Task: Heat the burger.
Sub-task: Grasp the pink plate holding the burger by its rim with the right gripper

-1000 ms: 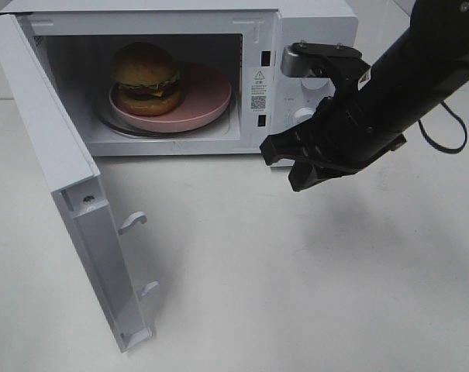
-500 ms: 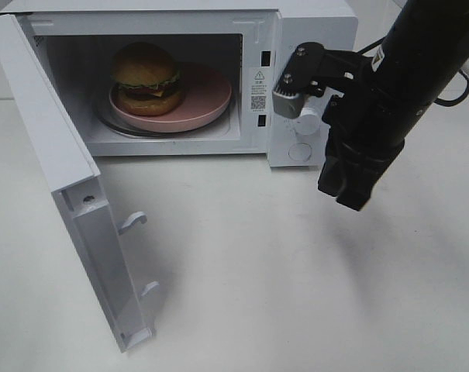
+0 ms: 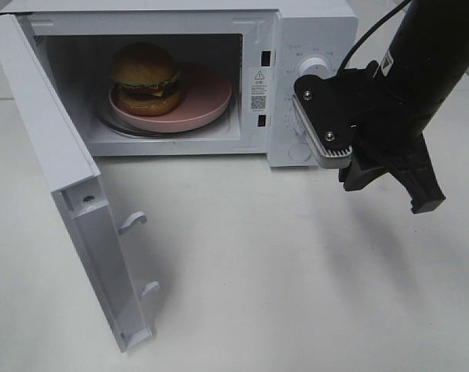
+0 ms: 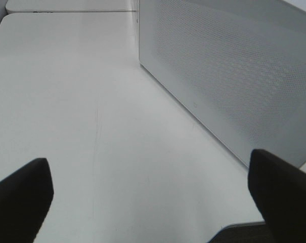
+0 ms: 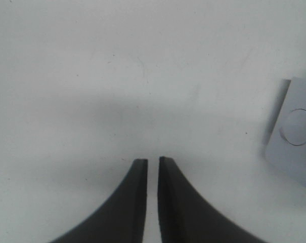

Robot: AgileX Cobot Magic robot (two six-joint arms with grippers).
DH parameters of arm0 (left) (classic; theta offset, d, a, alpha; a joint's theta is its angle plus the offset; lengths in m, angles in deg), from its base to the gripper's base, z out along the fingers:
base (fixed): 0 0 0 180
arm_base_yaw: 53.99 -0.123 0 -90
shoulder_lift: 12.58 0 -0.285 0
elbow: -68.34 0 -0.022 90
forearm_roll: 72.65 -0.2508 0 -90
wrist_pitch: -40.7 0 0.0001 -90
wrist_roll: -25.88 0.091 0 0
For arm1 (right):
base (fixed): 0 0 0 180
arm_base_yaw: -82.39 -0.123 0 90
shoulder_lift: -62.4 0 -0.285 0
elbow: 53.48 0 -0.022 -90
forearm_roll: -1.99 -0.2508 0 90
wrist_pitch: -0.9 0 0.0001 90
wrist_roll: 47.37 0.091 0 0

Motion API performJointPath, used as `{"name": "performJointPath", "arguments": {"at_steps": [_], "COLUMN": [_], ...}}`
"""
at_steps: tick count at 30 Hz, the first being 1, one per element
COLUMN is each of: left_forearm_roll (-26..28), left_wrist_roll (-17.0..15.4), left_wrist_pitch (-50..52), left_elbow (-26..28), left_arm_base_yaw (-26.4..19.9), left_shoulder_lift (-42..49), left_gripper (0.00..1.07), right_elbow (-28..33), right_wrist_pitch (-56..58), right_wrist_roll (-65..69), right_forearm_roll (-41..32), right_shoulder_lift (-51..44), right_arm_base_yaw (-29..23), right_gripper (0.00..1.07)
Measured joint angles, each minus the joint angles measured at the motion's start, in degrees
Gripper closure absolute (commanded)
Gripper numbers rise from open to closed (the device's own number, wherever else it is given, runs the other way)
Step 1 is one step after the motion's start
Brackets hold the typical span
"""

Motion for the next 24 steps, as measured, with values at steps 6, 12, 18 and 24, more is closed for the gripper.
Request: {"name": "performJointPath", "arguments": {"at_steps": [6, 12, 18, 24], "left_forearm_roll": [0.00, 0.00, 0.00, 0.00], "left_wrist_roll": [0.00, 0.00, 0.00, 0.00], "left_wrist_pitch": [0.00, 0.00, 0.00, 0.00], "left_elbow": [0.00, 0.00, 0.00, 0.00], "left_arm_base_yaw": [0.00, 0.00, 0.00, 0.00], "left_shoulder_lift": [0.00, 0.00, 0.00, 0.00], "left_gripper": [0.06, 0.06, 0.06, 0.06], "right_elbow": [0.00, 0.00, 0.00, -1.26], "right_wrist_pitch": [-3.67, -8.88, -12.38, -16.21], "right_wrist_roll": [0.11, 2.29, 4.41, 4.53], "right_forearm_roll": [4.53, 5.84, 6.30, 7.79], "right_shoulder_lift": [0.00, 0.00, 0.00, 0.69], "right_arm_base_yaw": [-1.95, -3.21, -3.95, -6.13], "right_gripper": [0.64, 0.31, 0.10, 0.11]}}
